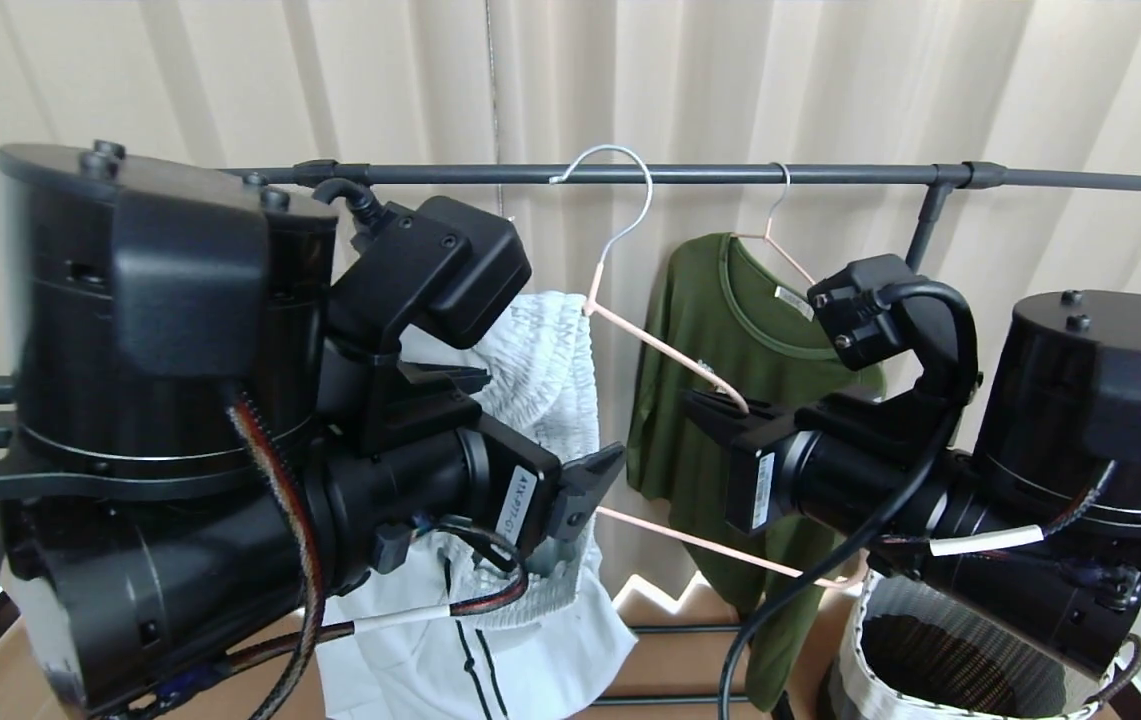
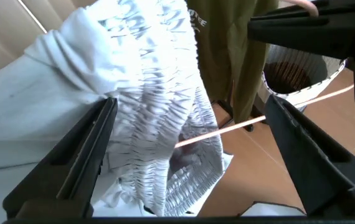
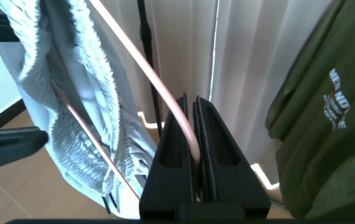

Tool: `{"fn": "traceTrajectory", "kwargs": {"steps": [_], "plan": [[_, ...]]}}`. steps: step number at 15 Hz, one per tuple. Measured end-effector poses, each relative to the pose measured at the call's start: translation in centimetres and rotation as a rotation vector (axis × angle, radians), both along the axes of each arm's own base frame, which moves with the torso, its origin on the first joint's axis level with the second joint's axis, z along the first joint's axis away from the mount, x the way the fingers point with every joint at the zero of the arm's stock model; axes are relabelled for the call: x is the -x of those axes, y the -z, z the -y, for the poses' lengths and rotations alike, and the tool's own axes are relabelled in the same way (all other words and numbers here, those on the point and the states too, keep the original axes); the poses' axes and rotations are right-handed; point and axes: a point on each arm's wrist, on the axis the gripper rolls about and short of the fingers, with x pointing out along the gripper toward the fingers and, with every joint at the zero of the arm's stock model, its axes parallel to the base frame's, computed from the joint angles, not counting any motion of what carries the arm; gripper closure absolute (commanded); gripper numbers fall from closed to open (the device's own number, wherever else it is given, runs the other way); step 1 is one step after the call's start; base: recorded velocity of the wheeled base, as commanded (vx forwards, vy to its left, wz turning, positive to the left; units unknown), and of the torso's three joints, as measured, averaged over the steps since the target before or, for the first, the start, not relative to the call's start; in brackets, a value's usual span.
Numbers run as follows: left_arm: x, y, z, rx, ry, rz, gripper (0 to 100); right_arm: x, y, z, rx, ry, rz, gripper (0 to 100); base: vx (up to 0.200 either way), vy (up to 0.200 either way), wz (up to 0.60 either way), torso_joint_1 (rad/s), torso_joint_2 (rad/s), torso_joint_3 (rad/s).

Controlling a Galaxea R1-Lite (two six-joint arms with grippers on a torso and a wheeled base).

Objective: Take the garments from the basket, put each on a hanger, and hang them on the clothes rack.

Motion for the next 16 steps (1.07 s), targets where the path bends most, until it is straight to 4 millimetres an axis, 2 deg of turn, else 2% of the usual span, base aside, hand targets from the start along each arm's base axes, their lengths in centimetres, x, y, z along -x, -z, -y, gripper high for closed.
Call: {"fn": "traceTrajectory", "kwargs": {"steps": [3,5,7,9,12,16], "plan": [[1.2,0.5,-1.4,0.004,0.071,0.047,0,-0.6,0.0,1.5,0.032,0.011,0.026,100,0.0,0.0,0.0,0.0,0.0,0.0],[2.0,0.8,-3.1,-0.003,0.133,0.131,0,-0.7,0.2,2.8,0.07,0.016,0.04,100,0.0,0.0,0.0,0.0,0.0,0.0],[2.0,0.7,-4.8,-0.023,0.146,0.2,0,-0.5,0.5,3.8,0.07,-0.002,0.052,100,0.0,0.0,0.0,0.0,0.0,0.0],[1.0,0.5,-6.8,-0.065,0.148,0.258,0,0.0,0.8,4.6,0.081,-0.02,0.096,100,0.0,0.0,0.0,0.0,0.0,0.0],[-0.6,0.2,-8.6,-0.135,0.289,0.364,0,0.2,0.9,4.9,0.083,-0.067,0.111,100,0.0,0.0,0.0,0.0,0.0,0.0],[-2.6,-0.1,-8.0,-0.199,0.314,0.413,0,0.0,0.8,4.7,0.103,-0.079,0.131,100,0.0,0.0,0.0,0.0,0.0,0.0]]}}
